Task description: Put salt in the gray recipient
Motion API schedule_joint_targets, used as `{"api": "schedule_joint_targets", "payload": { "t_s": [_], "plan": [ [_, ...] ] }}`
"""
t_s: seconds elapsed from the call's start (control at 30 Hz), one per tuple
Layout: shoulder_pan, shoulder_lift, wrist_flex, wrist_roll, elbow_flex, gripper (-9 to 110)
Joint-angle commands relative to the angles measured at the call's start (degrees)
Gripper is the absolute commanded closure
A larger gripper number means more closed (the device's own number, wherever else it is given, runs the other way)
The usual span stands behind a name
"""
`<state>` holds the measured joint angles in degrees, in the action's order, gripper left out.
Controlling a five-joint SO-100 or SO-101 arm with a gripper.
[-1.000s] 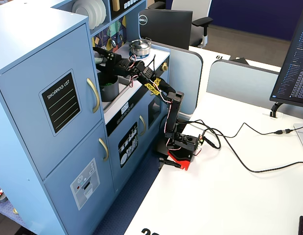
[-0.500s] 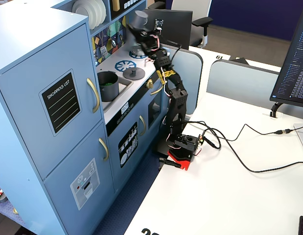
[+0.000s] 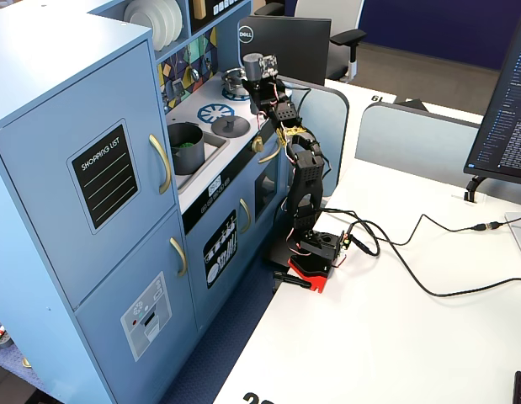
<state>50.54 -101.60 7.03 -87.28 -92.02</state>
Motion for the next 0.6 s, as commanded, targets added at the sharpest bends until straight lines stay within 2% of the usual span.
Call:
{"api": "schedule_joint_targets", "payload": {
  "t_s": [0.0, 0.57],
  "plan": [
    [1.1, -1.7, -6.2, 1.0, 0.1, 101],
    [1.1, 4.0, -12.9, 3.6, -2.4, 101]
  ]
}}
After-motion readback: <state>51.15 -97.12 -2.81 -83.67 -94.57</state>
